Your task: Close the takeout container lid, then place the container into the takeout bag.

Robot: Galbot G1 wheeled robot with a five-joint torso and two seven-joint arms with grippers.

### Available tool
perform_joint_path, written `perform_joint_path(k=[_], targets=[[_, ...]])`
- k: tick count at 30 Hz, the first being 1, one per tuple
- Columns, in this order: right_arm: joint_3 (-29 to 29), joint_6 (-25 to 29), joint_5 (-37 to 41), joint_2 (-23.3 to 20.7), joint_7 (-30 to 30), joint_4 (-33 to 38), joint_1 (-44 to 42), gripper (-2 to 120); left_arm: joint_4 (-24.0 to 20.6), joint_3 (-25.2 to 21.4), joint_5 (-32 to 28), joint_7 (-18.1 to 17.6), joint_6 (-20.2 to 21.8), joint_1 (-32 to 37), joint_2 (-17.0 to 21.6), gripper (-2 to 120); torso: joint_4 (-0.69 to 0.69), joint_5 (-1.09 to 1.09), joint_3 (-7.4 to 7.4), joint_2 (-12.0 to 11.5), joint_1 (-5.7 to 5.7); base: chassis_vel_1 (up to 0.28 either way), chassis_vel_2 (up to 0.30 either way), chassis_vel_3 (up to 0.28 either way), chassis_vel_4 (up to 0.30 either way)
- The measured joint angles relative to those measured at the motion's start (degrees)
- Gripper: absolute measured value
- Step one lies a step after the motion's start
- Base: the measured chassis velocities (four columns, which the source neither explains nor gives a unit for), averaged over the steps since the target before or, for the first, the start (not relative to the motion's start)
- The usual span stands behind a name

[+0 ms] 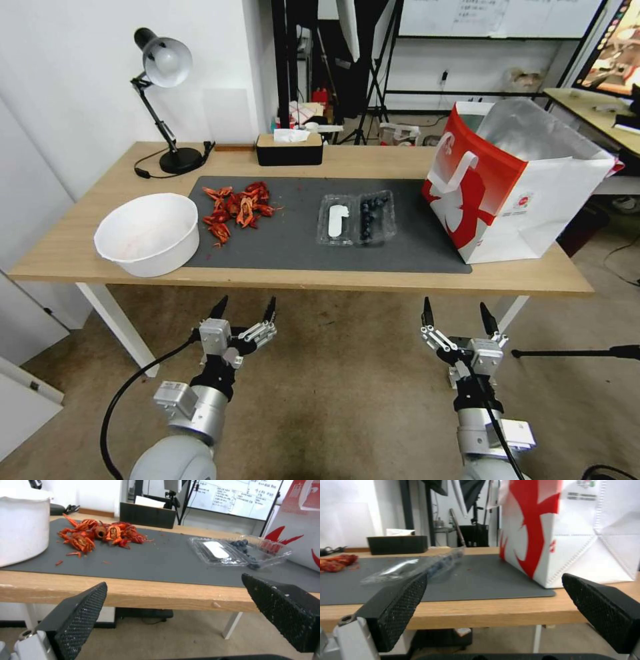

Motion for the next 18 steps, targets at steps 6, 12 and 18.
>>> perform_joint_path(k=[6, 12, 18], targets=[[-0.49, 0.01, 0.17, -0.20, -4.52, 0.64, 0.46, 100, 0.65, 1.63, -4.59, -0.34, 1.04, -3.13, 2.20, 100, -0.02, -0.01, 0.00, 0.00, 0.00, 0.000, 0.000, 0.000, 0.000], [-2.23, -0.98, -0.04, -1.01, -7.26, -0.35, 2.93, 100, -1.24, 3.22, -17.51, -1.73, 2.97, -7.07, 5.64, 100, 0.00, 0.00, 0.00, 0.00, 0.00, 0.000, 0.000, 0.000, 0.000], [-3.20, -1.00, -1.09, -0.53, -8.36, -1.23, 3.34, 100, -2.21, 5.97, -32.95, -7.71, 3.86, -14.15, 8.95, 100, 0.00, 0.00, 0.00, 0.00, 0.00, 0.000, 0.000, 0.000, 0.000]])
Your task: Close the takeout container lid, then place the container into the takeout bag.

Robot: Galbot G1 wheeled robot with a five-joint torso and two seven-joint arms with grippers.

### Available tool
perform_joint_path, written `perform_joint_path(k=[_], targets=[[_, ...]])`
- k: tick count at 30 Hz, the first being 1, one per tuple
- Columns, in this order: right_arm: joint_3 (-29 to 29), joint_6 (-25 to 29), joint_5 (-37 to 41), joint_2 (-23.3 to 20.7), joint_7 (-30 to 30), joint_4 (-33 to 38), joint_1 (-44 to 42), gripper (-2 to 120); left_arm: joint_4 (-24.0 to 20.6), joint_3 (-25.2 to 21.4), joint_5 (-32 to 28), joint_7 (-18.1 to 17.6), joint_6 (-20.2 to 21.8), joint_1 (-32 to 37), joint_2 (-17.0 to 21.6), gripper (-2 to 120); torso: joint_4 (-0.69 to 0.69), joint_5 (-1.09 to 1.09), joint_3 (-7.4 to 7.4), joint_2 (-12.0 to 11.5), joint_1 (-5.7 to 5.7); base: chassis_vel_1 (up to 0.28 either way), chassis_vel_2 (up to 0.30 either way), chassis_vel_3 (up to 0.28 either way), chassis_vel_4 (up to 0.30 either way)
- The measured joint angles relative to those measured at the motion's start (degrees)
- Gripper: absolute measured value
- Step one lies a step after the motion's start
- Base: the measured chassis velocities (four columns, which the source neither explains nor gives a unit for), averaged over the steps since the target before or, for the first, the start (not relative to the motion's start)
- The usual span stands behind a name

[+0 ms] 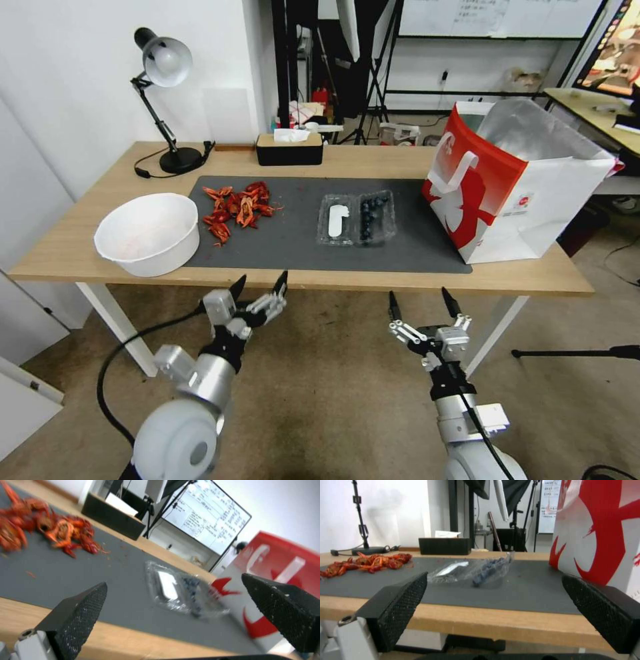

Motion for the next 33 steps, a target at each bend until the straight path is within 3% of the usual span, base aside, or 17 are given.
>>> perform_joint_path(k=[2, 5, 6, 11, 21, 33], targets=[[0.10, 0.15, -0.98, 0.94, -0.02, 0.00, -0.88, 100, 0.44, 2.28, -6.20, -4.42, 0.79, -3.71, 1.10, 100, -0.02, 0.00, 0.00, 0.00, 0.01, 0.000, 0.000, 0.000, 0.000], [0.23, 0.22, -1.76, 1.65, -0.02, 0.13, -1.54, 100, 0.86, 3.99, -10.36, -6.52, 1.45, -5.81, 1.62, 100, -0.01, 0.00, 0.00, 0.00, 0.00, 0.000, 0.000, 0.000, 0.000], [0.35, 0.32, -2.53, 2.43, -0.02, 0.34, -2.10, 100, 1.39, 6.33, -15.42, -8.48, 2.42, -8.61, 1.83, 100, -0.01, 0.00, 0.00, 0.00, 0.00, 0.000, 0.000, 0.000, 0.000], [0.56, 0.36, -3.59, 3.50, -0.07, 0.58, -2.88, 100, 3.89, 12.52, -22.21, -12.48, 3.21, -15.77, 0.54, 100, -0.01, 0.01, 0.00, 0.00, 0.00, 0.000, 0.000, 0.000, 0.000], [1.06, 0.13, -4.21, 3.42, -0.31, 0.94, -3.92, 100, 11.55, 21.70, -26.10, -15.48, 2.97, -28.98, -3.79, 100, -0.01, 0.01, 0.00, 0.00, -0.01, 0.000, 0.000, 0.000, 0.000], [1.24, 0.40, -4.91, 3.56, -0.30, 0.67, -4.36, 100, 19.76, 24.72, -27.96, -20.20, 2.90, -36.31, -7.58, 100, -0.01, 0.00, -0.01, 0.00, -0.01, 0.000, 0.000, 0.000, 0.000]])
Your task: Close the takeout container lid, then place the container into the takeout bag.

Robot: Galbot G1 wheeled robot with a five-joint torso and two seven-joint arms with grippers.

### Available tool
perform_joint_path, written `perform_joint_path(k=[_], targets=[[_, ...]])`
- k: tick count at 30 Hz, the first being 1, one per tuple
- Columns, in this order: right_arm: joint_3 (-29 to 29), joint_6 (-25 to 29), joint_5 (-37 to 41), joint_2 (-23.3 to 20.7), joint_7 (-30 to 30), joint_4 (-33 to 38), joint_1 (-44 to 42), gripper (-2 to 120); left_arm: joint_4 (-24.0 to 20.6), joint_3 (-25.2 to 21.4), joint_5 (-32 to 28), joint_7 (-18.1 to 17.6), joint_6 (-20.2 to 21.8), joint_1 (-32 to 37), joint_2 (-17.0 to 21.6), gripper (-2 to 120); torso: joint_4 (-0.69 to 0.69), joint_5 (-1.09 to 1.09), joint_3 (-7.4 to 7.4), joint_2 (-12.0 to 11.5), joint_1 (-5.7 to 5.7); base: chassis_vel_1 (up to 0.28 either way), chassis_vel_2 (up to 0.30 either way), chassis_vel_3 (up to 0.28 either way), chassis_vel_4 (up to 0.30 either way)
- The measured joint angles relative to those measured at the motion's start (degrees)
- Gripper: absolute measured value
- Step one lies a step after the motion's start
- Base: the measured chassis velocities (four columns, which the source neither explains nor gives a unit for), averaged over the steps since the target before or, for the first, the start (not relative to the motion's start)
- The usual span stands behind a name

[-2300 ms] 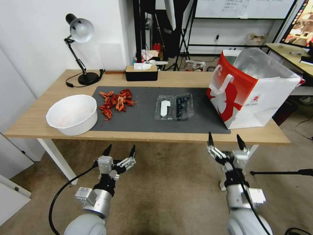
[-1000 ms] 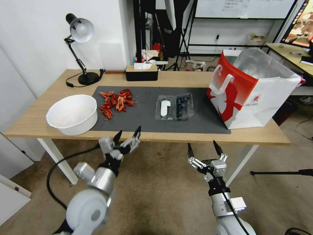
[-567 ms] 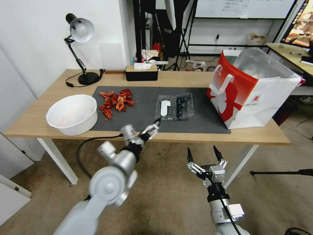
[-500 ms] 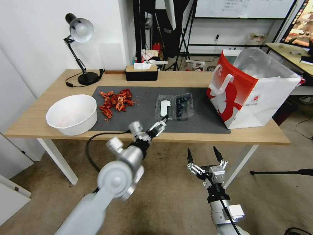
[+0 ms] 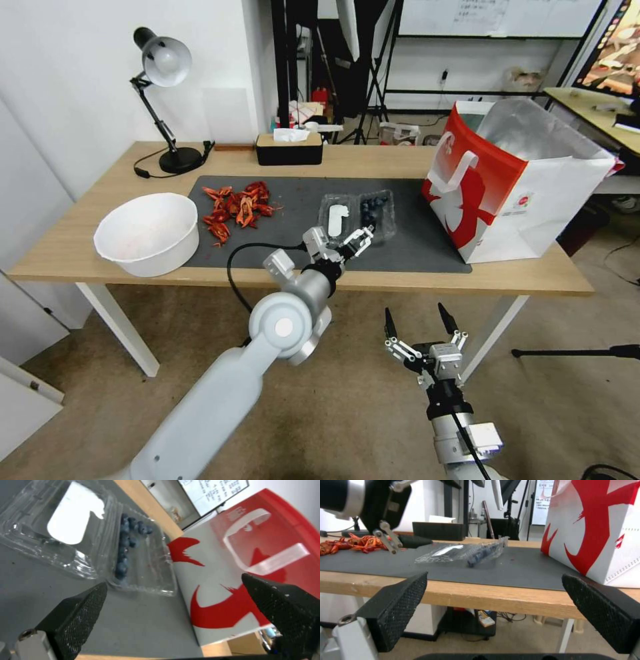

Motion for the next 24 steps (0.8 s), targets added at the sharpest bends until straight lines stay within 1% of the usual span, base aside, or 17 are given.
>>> perform_joint_path(k=[2, 4, 6, 8, 10, 12, 14, 16, 20, 22, 24], targets=[[0.02, 0.00, -0.03, -0.02, 0.02, -0.10, 0.06, 100, 0.58, 0.22, -0.23, -0.36, 0.00, -0.32, -0.20, 100, 0.00, 0.00, 0.00, 0.00, 0.00, 0.000, 0.000, 0.000, 0.000], [0.03, 0.00, -0.07, -0.10, 0.05, -0.31, 0.19, 100, 2.07, 0.82, -0.47, -0.98, 0.00, -0.95, -0.76, 100, 0.00, 0.00, 0.00, 0.00, 0.00, 0.000, 0.000, 0.000, 0.000], [0.03, 0.01, -0.08, -0.11, 0.05, -0.34, 0.22, 100, 2.32, 0.93, -0.47, -1.10, 0.00, -1.06, -0.89, 100, 0.00, 0.00, 0.00, 0.00, 0.00, 0.000, 0.000, 0.000, 0.000], [0.06, 0.03, -0.16, -0.17, 0.08, -0.40, 0.26, 100, 3.78, 1.34, -0.09, -2.20, -0.38, -1.66, -1.94, 100, 0.00, 0.00, 0.00, 0.00, 0.00, 0.000, 0.000, 0.000, 0.000], [0.08, 0.05, -0.17, -0.20, 0.09, -0.43, 0.26, 100, 4.15, 1.39, 0.07, -2.49, -0.53, -1.78, -2.19, 100, 0.00, 0.00, 0.00, 0.00, 0.00, 0.000, 0.000, 0.000, 0.000], [0.19, 0.19, -0.19, -0.22, 0.17, -0.60, 0.28, 100, 5.47, 1.59, 0.65, -3.94, -1.14, -2.31, -3.17, 100, 0.00, 0.00, 0.00, 0.00, 0.00, 0.000, 0.000, 0.000, 0.000], [0.21, 0.21, -0.21, -0.22, 0.18, -0.64, 0.29, 100, 5.69, 1.63, 0.69, -4.16, -1.21, -2.40, -3.31, 100, 0.00, 0.00, 0.00, 0.00, 0.00, 0.000, 0.000, 0.000, 0.000], [0.27, 0.33, -0.29, -0.21, 0.23, -0.82, 0.35, 100, 6.81, 1.77, 0.74, -5.48, -1.31, -3.04, -4.05, 100, 0.00, 0.00, 0.00, 0.00, 0.00, 0.000, 0.000, 0.000, 0.000], [0.29, 0.43, -0.40, -0.16, 0.25, -0.96, 0.36, 100, 7.33, 1.85, 0.64, -6.80, -1.30, -3.67, -4.64, 100, 0.00, 0.00, 0.00, 0.00, 0.00, 0.000, 0.000, 0.000, 0.000], [0.32, 0.65, -0.56, -0.09, 0.31, -1.18, 0.36, 100, 7.97, 1.90, 0.26, -8.87, -1.49, -4.81, -5.76, 100, 0.00, 0.00, 0.00, 0.00, 0.00, 0.000, 0.000, 0.000, 0.000], [0.32, 0.66, -0.58, -0.09, 0.32, -1.20, 0.36, 100, 8.02, 1.90, 0.25, -9.01, -1.50, -4.89, -5.84, 100, 0.00, 0.00, 0.00, 0.00, 0.00, 0.000, 0.000, 0.000, 0.000]])
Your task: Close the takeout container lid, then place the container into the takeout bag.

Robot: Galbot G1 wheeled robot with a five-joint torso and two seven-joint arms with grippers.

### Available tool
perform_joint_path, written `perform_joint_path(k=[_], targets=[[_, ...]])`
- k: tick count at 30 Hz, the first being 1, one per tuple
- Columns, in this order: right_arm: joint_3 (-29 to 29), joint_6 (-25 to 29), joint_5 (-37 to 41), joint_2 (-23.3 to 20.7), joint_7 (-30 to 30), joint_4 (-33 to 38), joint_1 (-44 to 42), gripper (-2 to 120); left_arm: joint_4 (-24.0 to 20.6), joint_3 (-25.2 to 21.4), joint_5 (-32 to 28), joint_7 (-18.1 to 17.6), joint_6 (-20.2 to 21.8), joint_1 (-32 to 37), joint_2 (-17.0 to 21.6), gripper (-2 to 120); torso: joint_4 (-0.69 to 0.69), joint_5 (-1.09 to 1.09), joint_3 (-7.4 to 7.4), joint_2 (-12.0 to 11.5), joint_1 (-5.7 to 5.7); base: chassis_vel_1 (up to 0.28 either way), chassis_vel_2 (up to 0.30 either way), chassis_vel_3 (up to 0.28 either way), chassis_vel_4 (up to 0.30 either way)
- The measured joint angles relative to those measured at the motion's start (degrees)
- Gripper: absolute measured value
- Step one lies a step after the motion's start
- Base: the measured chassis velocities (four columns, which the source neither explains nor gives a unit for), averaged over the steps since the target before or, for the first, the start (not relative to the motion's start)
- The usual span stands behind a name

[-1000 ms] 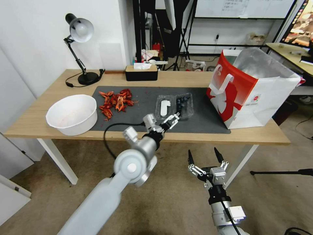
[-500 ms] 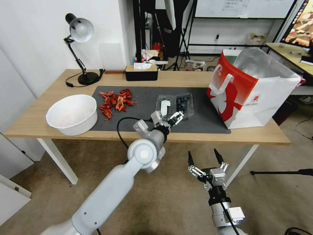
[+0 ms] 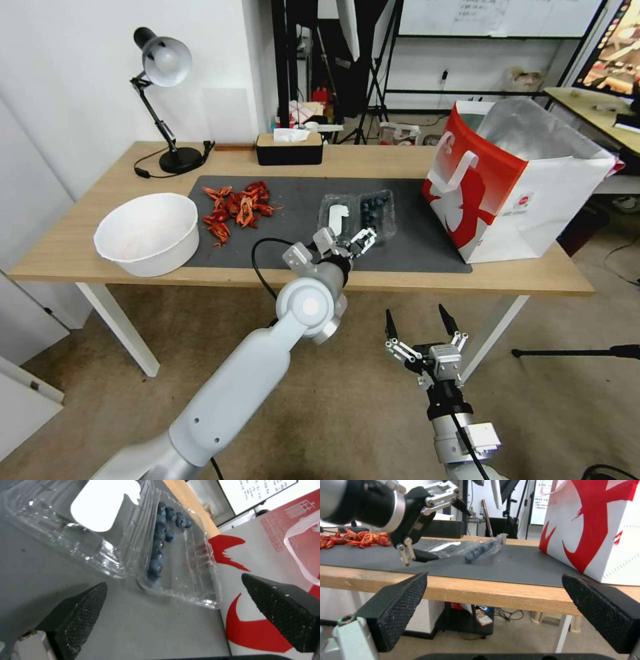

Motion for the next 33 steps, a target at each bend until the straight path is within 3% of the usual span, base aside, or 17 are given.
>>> perform_joint_path(k=[5, 12, 33], targets=[[0.07, 0.11, -0.16, 0.07, 0.28, -0.18, 0.00, 100, 1.19, 0.34, -0.87, -4.42, 0.31, -1.71, -2.08, 100, 0.00, 0.00, 0.00, 0.00, 0.00, 0.000, 0.000, 0.000, 0.000], [0.31, 0.20, -0.17, -0.04, 0.45, -0.43, -0.03, 100, 2.89, 0.31, -1.88, -7.62, 0.67, -3.11, -3.73, 100, 0.00, 0.00, 0.00, 0.00, 0.00, 0.000, 0.000, 0.000, 0.000], [0.24, 0.84, -0.27, 0.13, 0.46, -1.47, -0.10, 100, 6.19, -0.38, -2.36, -7.79, -0.06, -5.01, -5.11, 100, 0.00, -0.01, 0.00, 0.01, 0.00, 0.000, 0.000, 0.000, 0.000]])
